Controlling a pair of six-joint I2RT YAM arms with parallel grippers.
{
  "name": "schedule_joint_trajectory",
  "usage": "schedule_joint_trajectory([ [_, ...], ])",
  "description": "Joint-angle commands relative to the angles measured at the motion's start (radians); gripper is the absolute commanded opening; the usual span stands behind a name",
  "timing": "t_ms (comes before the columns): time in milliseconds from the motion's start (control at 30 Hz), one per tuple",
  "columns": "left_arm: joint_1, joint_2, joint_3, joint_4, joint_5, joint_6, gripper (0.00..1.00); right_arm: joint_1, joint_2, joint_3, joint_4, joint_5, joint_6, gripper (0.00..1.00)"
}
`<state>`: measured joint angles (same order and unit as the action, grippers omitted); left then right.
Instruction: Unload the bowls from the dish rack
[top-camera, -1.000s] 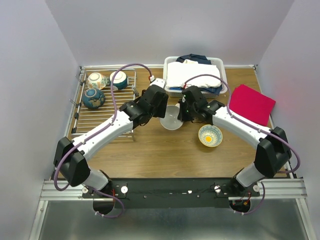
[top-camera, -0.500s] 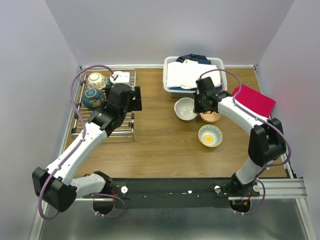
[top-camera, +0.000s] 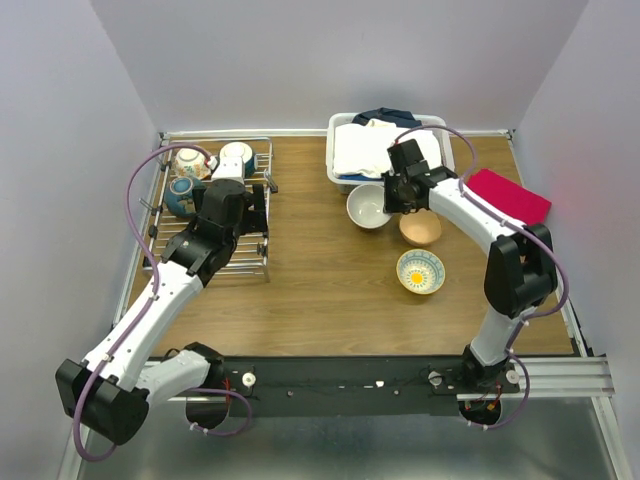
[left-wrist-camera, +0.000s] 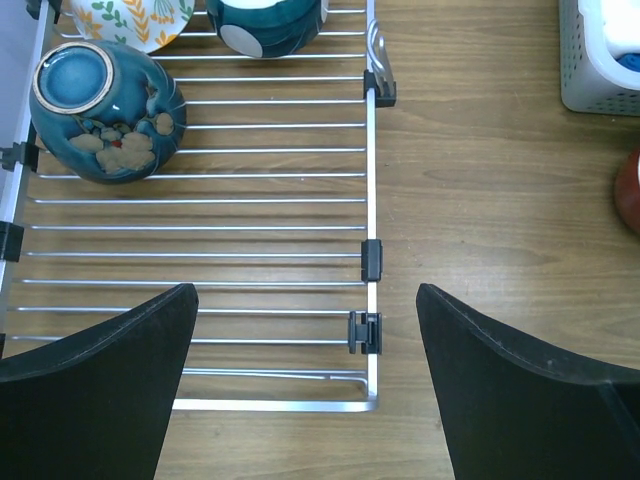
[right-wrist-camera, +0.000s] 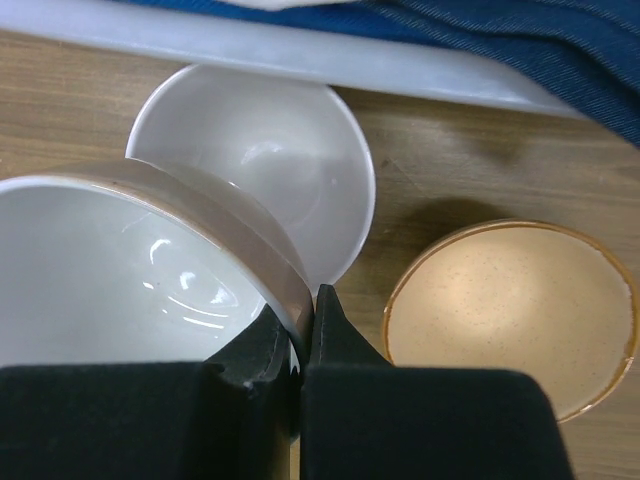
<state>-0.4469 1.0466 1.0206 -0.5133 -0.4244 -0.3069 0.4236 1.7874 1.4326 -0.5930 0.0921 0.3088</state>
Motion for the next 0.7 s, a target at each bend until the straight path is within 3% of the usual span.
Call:
schedule_joint_trajectory([
  [0, 0.013, -0.030, -0.020, 0.010, -0.017, 0.020, 0.99, -0.026, 0.027, 0.077, -0.022, 0.024, 0.001, 0.01],
  [667, 0.031, -0.033, -0.047, 0.007, 0.024, 0.051, 0.99, -0.032, 0.165, 0.118, -0.076, -0.046, -0.036, 0.01],
])
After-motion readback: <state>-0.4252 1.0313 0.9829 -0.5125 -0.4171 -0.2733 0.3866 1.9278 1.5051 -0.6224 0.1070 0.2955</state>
